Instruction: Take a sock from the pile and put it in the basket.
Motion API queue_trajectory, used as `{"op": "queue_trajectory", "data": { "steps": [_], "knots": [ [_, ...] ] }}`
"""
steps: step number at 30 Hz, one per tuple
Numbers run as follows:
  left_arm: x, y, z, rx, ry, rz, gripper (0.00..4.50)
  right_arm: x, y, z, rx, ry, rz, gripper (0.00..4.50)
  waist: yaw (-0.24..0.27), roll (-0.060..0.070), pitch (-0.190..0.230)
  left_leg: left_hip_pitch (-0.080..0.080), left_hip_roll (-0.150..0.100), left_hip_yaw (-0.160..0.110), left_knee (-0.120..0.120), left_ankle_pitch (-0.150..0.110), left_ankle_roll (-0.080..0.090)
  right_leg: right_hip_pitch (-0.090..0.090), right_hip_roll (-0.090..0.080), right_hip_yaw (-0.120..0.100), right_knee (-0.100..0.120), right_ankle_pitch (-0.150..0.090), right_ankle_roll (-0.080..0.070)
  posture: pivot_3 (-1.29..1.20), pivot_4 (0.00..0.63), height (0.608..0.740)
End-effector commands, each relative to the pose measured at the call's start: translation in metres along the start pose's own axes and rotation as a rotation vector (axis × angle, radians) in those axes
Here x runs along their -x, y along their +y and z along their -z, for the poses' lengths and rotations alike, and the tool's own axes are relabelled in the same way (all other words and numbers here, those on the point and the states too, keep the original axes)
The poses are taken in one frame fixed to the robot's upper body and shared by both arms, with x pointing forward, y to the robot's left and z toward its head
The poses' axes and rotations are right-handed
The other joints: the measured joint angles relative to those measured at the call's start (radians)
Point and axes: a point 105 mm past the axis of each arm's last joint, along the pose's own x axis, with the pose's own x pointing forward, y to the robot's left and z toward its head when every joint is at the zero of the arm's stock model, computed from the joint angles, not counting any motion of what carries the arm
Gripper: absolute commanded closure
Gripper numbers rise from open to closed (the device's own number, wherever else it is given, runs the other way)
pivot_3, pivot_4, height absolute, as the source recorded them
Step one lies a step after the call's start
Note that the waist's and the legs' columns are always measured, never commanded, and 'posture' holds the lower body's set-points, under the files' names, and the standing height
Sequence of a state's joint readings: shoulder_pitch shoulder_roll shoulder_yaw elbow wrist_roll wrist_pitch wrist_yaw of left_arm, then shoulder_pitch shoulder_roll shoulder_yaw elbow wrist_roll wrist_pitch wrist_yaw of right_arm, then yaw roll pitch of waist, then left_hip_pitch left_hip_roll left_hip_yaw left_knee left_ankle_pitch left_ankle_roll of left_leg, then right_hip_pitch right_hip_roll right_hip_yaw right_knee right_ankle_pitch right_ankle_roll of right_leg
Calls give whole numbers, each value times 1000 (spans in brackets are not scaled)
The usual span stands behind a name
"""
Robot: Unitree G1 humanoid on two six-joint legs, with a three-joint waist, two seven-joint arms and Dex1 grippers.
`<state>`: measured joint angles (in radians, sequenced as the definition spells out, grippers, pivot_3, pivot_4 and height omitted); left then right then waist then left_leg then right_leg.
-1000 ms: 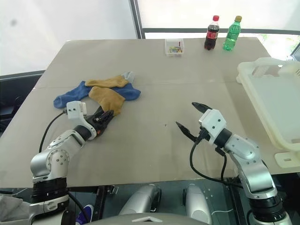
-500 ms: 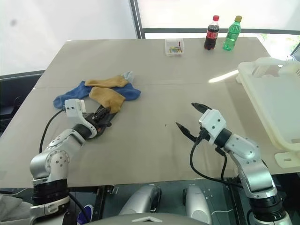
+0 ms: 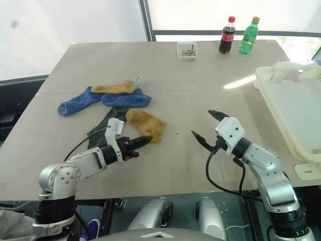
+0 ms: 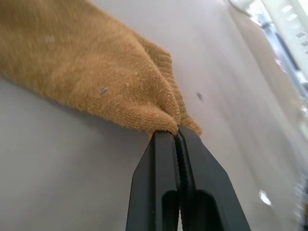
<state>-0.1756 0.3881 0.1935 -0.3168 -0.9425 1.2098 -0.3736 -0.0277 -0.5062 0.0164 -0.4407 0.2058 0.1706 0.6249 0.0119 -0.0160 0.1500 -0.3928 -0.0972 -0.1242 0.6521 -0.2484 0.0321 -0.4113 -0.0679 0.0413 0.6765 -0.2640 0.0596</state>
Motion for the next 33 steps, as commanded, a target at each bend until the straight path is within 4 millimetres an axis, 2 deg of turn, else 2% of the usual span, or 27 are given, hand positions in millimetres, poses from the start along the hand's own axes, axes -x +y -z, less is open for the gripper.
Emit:
{"op": "queue_trajectory", "data": {
  "steps": [1,10,14,18,22,25,27,30,33],
  "knots": [
    [-12,-25,0,13,69,133,4490,7,-4,-16,45,-41,30,0,2,0,0,0,0,0,0,0,0,0,0,0,0,0,0,0,150,740],
    [-56,-67,11,-57,273,346,4490,21,-9,-17,34,-4,57,0,1,0,0,0,0,0,0,0,0,0,0,0,0,0,0,0,150,740],
    [-64,-76,8,-70,280,410,4490,27,-6,-15,-5,38,41,0,-1,0,0,0,0,1,0,0,0,0,0,1,0,0,0,0,150,740],
    [-52,-71,0,-79,253,417,3149,29,-2,-13,-41,63,32,0,-2,0,0,0,0,1,0,0,0,0,1,1,0,0,0,0,150,740],
    [-22,-59,-14,-167,183,387,1256,30,5,-10,-83,86,2,0,-6,0,0,0,1,1,0,0,0,0,1,1,0,0,0,0,150,740],
    [-1,-58,-19,-274,172,414,1256,29,16,-5,-137,113,-65,0,-3,1,1,-1,1,0,0,0,0,0,0,2,-1,0,0,0,150,740],
    [5,-53,-29,-404,137,410,1256,30,27,8,-185,172,-106,0,1,1,1,-1,1,0,0,0,0,0,0,2,-3,0,0,0,150,740],
    [-13,-38,-50,-524,73,339,1256,26,30,20,-202,193,-101,0,14,1,1,-1,0,-2,-1,0,0,1,-1,0,-5,0,0,0,150,740],
    [-48,-22,-64,-646,77,268,1256,22,27,33,-231,215,-64,0,27,1,1,-2,-1,-3,0,0,0,2,-2,-1,-6,0,0,0,150,740]
  ]
}}
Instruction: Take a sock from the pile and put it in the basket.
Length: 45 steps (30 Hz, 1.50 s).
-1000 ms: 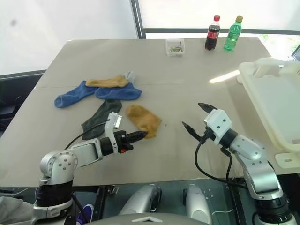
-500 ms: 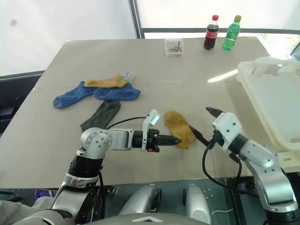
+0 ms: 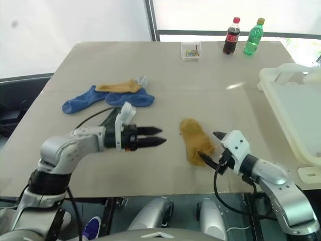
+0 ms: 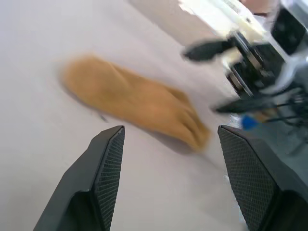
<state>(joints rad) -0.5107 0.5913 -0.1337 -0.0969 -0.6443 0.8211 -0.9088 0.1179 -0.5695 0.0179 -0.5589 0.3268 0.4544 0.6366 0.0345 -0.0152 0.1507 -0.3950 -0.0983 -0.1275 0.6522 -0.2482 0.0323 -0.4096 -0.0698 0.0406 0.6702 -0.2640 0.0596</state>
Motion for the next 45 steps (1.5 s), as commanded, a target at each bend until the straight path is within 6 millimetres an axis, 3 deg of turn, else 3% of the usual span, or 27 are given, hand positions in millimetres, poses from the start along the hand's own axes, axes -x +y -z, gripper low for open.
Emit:
{"op": "queue_trajectory", "data": {
  "steps": [1,8,10,11,12,13,14,15,16,17,18,19,21,23,25,31,34,39,45],
  "knots": [
    [-29,26,-4,-135,37,-29,1256,-3,-4,4,6,3,26,0,4,0,0,0,-1,0,0,0,0,0,0,0,0,0,0,0,150,740],
    [-86,54,-6,-221,144,-1,1256,-5,-6,32,-38,110,83,0,-8,-1,1,-5,-1,0,-1,0,1,-3,1,-3,-4,0,0,0,150,740],
    [-95,54,-3,-213,168,23,1774,-3,-5,34,-49,123,105,0,-20,-1,1,-5,-1,0,-1,0,1,-2,1,-3,-5,0,0,0,150,740],
    [-97,53,0,-200,182,47,1954,-2,-4,35,-53,128,111,263,-24,-2,1,-5,-1,0,-1,-1,2,-2,1,-3,-5,0,1,0,150,740],
    [-99,52,2,-187,193,65,2585,-1,-3,35,-54,132,115,643,-25,-1,1,-5,-1,0,-1,-1,2,-2,1,-2,-5,0,1,0,150,740],
    [-99,51,4,-183,205,77,2758,0,-1,36,-55,135,117,773,-25,-1,1,-5,-1,0,-1,-1,2,-2,1,-2,-5,0,1,0,150,740],
    [-99,51,6,-182,217,89,3068,1,0,36,-55,138,119,1155,-24,-1,1,-5,-1,0,-1,-1,2,-2,1,-3,-5,0,1,0,150,740],
    [-99,50,7,-178,227,102,3691,1,1,36,-52,143,126,1835,-24,-1,0,-5,-1,-1,0,-1,2,-2,2,-3,-5,0,1,0,150,740],
    [-99,50,8,-174,227,110,3940,2,1,37,-50,146,129,2078,-25,-1,0,-4,-1,-1,0,-1,2,-2,2,-3,-4,0,1,0,150,740],
    [-99,49,7,-156,218,122,4385,3,2,37,-48,147,132,2593,-25,-1,0,-4,-1,-1,0,-1,2,-2,2,-3,-4,0,1,0,150,740],
    [-98,48,7,-137,211,130,4499,3,1,37,-43,149,135,3052,-24,-1,0,-4,-1,-1,1,-1,2,-1,3,-3,-4,0,1,0,150,740],
    [-97,48,7,-128,208,130,4499,4,0,38,-33,152,129,3052,-24,-2,0,-4,-1,-1,1,-1,2,-1,4,-3,-3,0,1,0,150,740],
    [-92,48,8,-108,202,146,4500,8,-1,37,0,155,103,3594,-25,-2,0,-4,-1,0,2,-1,2,-1,6,-3,-2,0,1,0,150,740],
    [-83,46,9,-90,208,158,4500,12,-2,37,23,164,55,4403,-25,-2,0,-4,-1,0,3,-1,2,-1,6,-2,-1,0,1,0,150,740],
    [-68,39,13,-58,212,150,4500,21,0,39,74,207,-66,4466,-37,-1,0,-4,-1,0,3,-1,2,-1,6,-2,0,0,1,0,150,740],
    [-30,-2,28,80,137,-9,4500,26,-30,39,238,292,-239,4466,-58,-1,0,-2,2,1,3,-1,2,-1,4,2,1,0,1,0,150,740],
    [-19,-15,29,128,89,-121,4500,18,-47,33,299,282,-301,4466,-48,-3,1,0,2,3,3,-2,4,-1,3,3,3,0,1,0,150,740],
    [-8,-16,27,156,39,-289,4500,-2,-66,28,411,280,-420,4466,-39,-2,1,0,1,1,5,0,1,-1,3,0,6,1,2,0,150,740],
    [-9,-26,37,229,38,-358,4500,-25,-64,21,526,255,-572,4466,-48,-3,1,1,1,4,5,0,1,-1,3,3,6,1,2,0,150,740]
  ]
}}
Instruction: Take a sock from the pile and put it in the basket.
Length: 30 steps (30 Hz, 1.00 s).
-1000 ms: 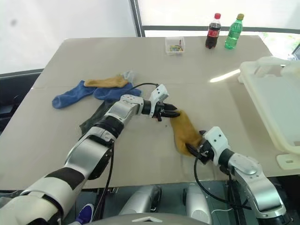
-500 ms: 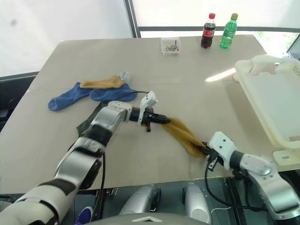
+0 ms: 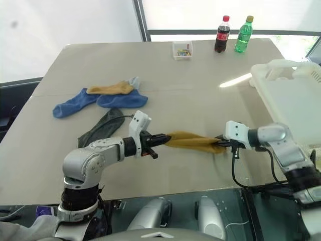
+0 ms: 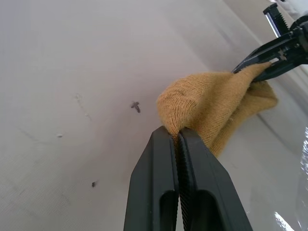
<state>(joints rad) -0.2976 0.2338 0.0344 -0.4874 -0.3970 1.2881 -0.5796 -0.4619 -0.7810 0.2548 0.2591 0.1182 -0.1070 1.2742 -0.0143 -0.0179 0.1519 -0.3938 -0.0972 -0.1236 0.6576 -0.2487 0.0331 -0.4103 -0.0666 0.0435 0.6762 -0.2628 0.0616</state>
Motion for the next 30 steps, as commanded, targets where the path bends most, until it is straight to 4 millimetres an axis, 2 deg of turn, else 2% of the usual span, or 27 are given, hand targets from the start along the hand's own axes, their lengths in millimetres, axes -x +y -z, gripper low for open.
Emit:
{"op": "queue_trajectory", "data": {
  "steps": [1,5,9,12,15,17,18,19,24,26,28,30],
  "knots": [
    [7,-4,2,32,3,-41,4500,-9,-2,0,93,18,-56,4466,0,0,0,0,0,0,0,0,0,0,0,0,0,0,0,0,150,740],
    [11,-4,6,51,18,-67,4500,-15,-10,-3,137,18,-82,4466,-1,0,0,0,1,0,0,0,0,0,1,0,1,0,0,0,150,740],
    [7,-6,9,82,31,-21,4500,-21,-18,-9,146,20,-112,4466,-2,0,0,2,1,1,0,0,0,0,1,1,2,0,0,0,150,740],
    [4,-5,8,109,28,7,3437,-21,-21,-11,135,15,-118,3305,1,0,0,2,1,0,0,0,0,0,1,0,2,0,0,0,150,740],
    [5,1,5,94,26,-8,2041,-20,-28,-12,218,36,-36,1924,2,0,0,1,1,0,0,0,0,0,1,0,1,0,0,0,150,740],
    [8,3,4,82,24,-10,1100,-15,-26,-10,271,48,2,985,2,0,0,1,1,0,0,0,0,0,1,0,1,0,0,0,150,740],
    [9,4,4,79,25,-6,898,-12,-22,-10,263,41,4,733,3,0,0,1,1,0,0,0,0,0,1,0,1,0,0,0,150,740],
    [11,5,4,72,26,-5,607,-7,-17,-13,229,11,14,642,5,0,-1,1,1,0,0,0,0,0,1,0,1,0,0,0,150,740],
    [15,3,1,37,21,44,607,21,1,-39,80,-125,135,642,17,1,0,-2,0,-2,0,0,0,-1,0,-1,-1,0,0,0,150,740],
    [15,3,-2,22,17,64,607,30,3,-48,-44,-173,207,642,19,2,0,-3,0,-2,0,0,0,-1,-1,0,-1,0,0,0,150,740],
    [13,5,-8,-41,5,66,607,32,7,-52,-145,-201,281,642,19,2,0,-2,0,-2,0,0,0,-1,-1,0,-1,0,0,0,150,740],
    [9,8,-8,-159,22,72,607,27,14,-47,-231,-177,348,642,26,2,0,-2,0,-3,-1,0,0,-1,-1,0,-1,0,0,0,150,740]
  ]
}}
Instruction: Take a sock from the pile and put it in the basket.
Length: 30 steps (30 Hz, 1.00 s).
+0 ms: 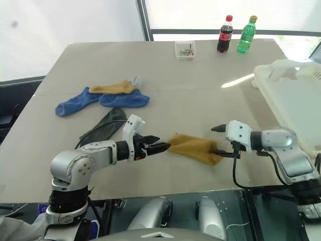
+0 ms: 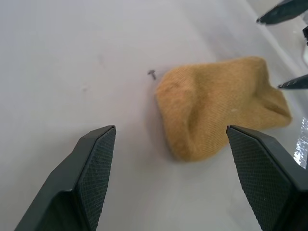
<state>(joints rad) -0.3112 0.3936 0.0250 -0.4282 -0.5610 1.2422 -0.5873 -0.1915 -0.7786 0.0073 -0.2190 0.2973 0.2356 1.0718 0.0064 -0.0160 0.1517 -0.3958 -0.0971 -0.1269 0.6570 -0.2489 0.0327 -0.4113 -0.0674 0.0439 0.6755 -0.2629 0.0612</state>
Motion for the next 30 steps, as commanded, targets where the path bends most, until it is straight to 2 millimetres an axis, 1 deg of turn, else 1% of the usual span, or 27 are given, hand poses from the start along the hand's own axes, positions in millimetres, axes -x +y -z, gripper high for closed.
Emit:
{"op": "queue_trajectory", "data": {
  "steps": [1,2,5,6,9,13,16,19,20,21,22,23,24,25,28,30],
  "knots": [
    [-5,0,-10,-160,-17,32,607,-2,5,-3,-81,9,124,642,6,0,0,0,0,-1,-1,0,0,0,0,0,0,0,0,0,150,740],
    [-7,2,-11,-150,-17,43,607,-5,8,-2,-81,11,143,642,9,0,0,0,0,-1,-2,0,0,0,0,0,0,0,0,0,150,740],
    [-13,8,-12,-161,-3,54,607,-7,13,3,-212,16,213,642,9,0,0,0,-2,-1,-2,0,0,0,-2,0,-1,0,0,0,150,740],
    [-16,10,-12,-178,5,54,607,-6,18,5,-262,25,235,642,10,0,0,-1,-2,-1,-2,0,0,0,-2,0,-1,0,0,0,150,740],
    [-24,9,-17,-225,0,84,607,-3,35,11,-321,81,270,642,12,0,0,-2,-3,-2,-2,0,0,0,-3,-1,-3,0,0,0,150,740],
    [-28,9,-19,-292,23,128,607,-2,49,10,-424,98,344,642,6,0,0,-2,-2,-3,-4,0,0,0,-2,-2,-5,0,0,0,150,740],
    [-31,9,-19,-312,35,162,607,-5,53,10,-489,97,390,642,5,1,0,-2,-2,-3,-4,0,0,0,-2,-1,-4,0,0,0,150,740],
    [-33,9,-14,-317,67,188,607,-7,50,13,-553,97,437,642,7,0,0,-2,-2,-3,-4,0,0,0,-2,-2,-4,0,0,0,150,740],
    [-34,8,-12,-310,72,197,466,-8,48,14,-567,94,449,1046,7,1,0,-2,-2,-3,-4,0,0,0,-2,-2,-4,0,0,0,150,740],
    [-35,8,-11,-307,78,204,466,-8,46,15,-581,97,456,1149,7,0,0,-2,-2,-3,-4,0,0,0,-2,-2,-4,0,0,0,150,740],
    [-37,9,-9,-305,84,205,749,-8,44,17,-588,104,457,1430,7,1,0,-2,-2,-3,-4,0,0,0,-2,-2,-4,0,0,0,150,740],
    [-39,9,-8,-302,90,202,986,-9,43,18,-593,114,453,1803,6,1,0,-2,-2,-2,-4,0,0,0,-2,-2,-4,0,0,0,150,740],
    [-41,10,-5,-294,103,198,1320,-9,43,19,-594,124,440,2402,6,1,0,-1,-3,-2,-4,0,0,0,-2,-2,-4,0,0,0,150,740],
    [-42,11,-2,-288,116,195,1751,-10,44,21,-594,136,423,2878,6,1,0,-1,-3,-2,-4,0,0,0,-2,-3,-4,0,0,0,150,740],
    [-42,6,6,-258,142,208,3254,-10,43,24,-550,164,386,4420,6,1,0,-1,-3,-3,-4,0,0,0,-2,-3,-4,0,0,0,150,740],
    [-40,7,8,-241,149,185,4324,-11,42,26,-483,189,341,4500,6,1,-1,-1,-3,-2,-4,0,0,0,-2,-3,-4,0,0,0,150,740]
  ]
}}
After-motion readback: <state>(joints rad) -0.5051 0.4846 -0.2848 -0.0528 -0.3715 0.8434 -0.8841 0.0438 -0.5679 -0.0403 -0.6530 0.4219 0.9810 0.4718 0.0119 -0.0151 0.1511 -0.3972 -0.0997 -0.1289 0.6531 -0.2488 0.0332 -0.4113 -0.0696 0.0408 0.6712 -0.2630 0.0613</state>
